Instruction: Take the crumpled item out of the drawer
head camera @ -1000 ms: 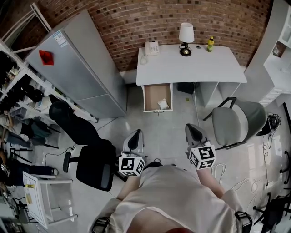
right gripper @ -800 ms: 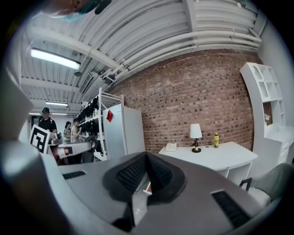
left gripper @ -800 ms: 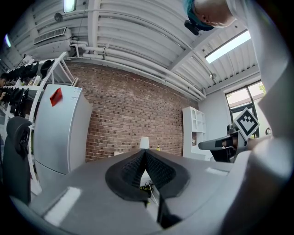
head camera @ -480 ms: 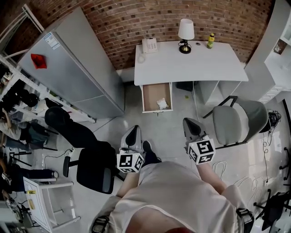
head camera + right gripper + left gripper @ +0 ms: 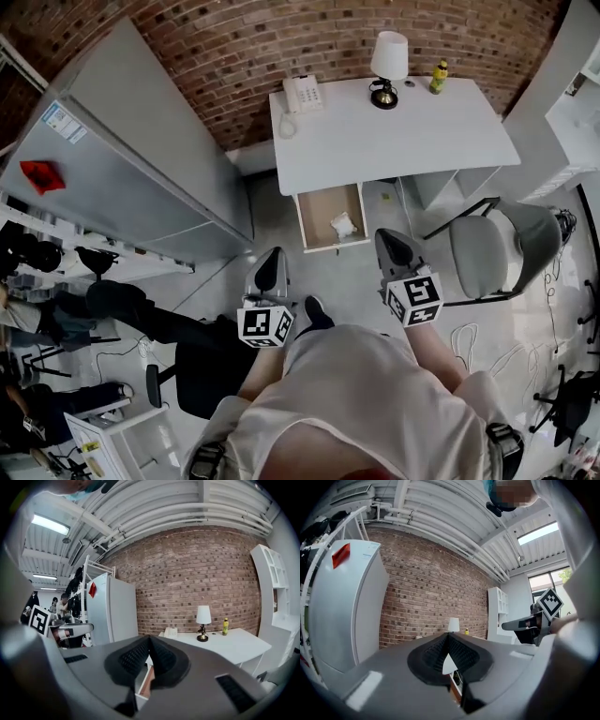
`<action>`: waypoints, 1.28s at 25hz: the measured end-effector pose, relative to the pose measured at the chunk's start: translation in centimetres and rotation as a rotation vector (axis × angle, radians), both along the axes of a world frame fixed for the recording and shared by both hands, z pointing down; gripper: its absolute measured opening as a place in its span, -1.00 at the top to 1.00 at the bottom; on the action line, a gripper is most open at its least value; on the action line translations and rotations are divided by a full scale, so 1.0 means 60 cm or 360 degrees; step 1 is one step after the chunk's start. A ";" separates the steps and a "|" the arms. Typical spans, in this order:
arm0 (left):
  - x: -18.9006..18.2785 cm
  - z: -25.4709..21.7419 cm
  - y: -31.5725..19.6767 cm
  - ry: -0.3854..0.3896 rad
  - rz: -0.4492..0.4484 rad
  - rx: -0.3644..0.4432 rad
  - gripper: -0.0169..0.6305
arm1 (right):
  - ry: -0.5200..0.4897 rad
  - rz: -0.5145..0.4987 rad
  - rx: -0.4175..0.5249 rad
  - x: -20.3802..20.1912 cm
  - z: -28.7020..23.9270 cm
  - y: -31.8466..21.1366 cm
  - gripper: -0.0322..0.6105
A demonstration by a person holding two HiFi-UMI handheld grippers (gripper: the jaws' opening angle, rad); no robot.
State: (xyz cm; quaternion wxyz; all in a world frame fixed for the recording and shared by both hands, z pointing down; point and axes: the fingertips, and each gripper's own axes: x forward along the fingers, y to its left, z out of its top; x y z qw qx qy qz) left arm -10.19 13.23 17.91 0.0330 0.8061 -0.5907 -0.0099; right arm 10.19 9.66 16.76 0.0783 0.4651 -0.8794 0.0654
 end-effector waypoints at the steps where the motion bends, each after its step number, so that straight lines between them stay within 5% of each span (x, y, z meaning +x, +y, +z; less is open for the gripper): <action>1: -0.016 -0.002 -0.026 -0.0011 0.0026 0.0000 0.92 | 0.0004 0.0016 0.0001 -0.018 -0.001 -0.022 0.88; 10: -0.096 0.000 -0.192 -0.0052 0.0178 -0.0013 0.92 | 0.0013 0.0153 -0.0016 -0.104 -0.001 -0.160 0.88; 32: -0.024 0.057 -0.291 0.0018 0.0063 -0.0207 0.92 | 0.0014 0.0034 -0.0207 -0.040 0.061 -0.272 0.88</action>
